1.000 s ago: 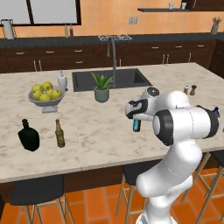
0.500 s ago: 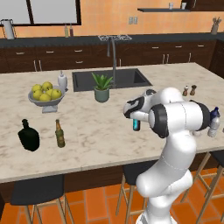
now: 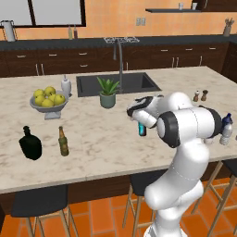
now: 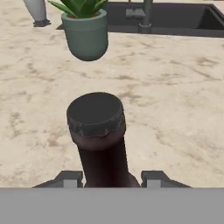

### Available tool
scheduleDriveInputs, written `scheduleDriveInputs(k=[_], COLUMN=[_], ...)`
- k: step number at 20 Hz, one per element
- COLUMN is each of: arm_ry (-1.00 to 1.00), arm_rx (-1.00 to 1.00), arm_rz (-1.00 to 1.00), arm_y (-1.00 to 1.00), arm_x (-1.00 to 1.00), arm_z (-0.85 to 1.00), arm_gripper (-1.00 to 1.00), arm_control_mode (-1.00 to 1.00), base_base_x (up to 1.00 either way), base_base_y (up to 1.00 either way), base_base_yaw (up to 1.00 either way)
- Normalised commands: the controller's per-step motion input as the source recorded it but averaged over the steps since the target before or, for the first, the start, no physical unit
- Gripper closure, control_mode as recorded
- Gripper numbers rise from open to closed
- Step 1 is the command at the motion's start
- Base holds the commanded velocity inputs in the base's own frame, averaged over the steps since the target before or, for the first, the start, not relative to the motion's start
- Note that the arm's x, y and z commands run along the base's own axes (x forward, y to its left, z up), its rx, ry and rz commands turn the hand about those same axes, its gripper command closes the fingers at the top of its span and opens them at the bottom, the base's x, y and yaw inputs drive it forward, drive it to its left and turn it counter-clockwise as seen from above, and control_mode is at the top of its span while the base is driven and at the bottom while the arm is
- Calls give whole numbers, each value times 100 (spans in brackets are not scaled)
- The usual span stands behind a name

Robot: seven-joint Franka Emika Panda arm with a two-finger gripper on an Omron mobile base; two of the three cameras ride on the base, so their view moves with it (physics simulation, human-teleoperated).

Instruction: Move the plastic bottles in the middle to the plastics group, and the glass bottles in the middle to the glass group.

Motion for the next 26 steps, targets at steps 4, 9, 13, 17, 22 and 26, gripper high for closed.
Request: scheduleDriveInputs(k=[4, 9, 13, 17, 22, 26], arm_ry=[-16, -8, -1, 11, 8, 6], arm_rx=[7, 19, 20, 19, 3, 0], arm_rz=[13, 17, 12, 4, 12, 17], arm_y=[0, 16, 28, 36, 58, 78], arm_x=[-26, -65, -68, -47, -39, -1], arm_z=[7, 13, 18, 40, 24, 22], arm_gripper=[100, 100, 100, 100, 100, 100], arm_control_mode=[-100, -100, -100, -100, -100, -100], base_base_x=[0, 0, 0, 0, 0, 0], base_base_y=[0, 0, 0, 0, 0, 0], base_base_yaw=[0, 0, 0, 0, 0, 0])
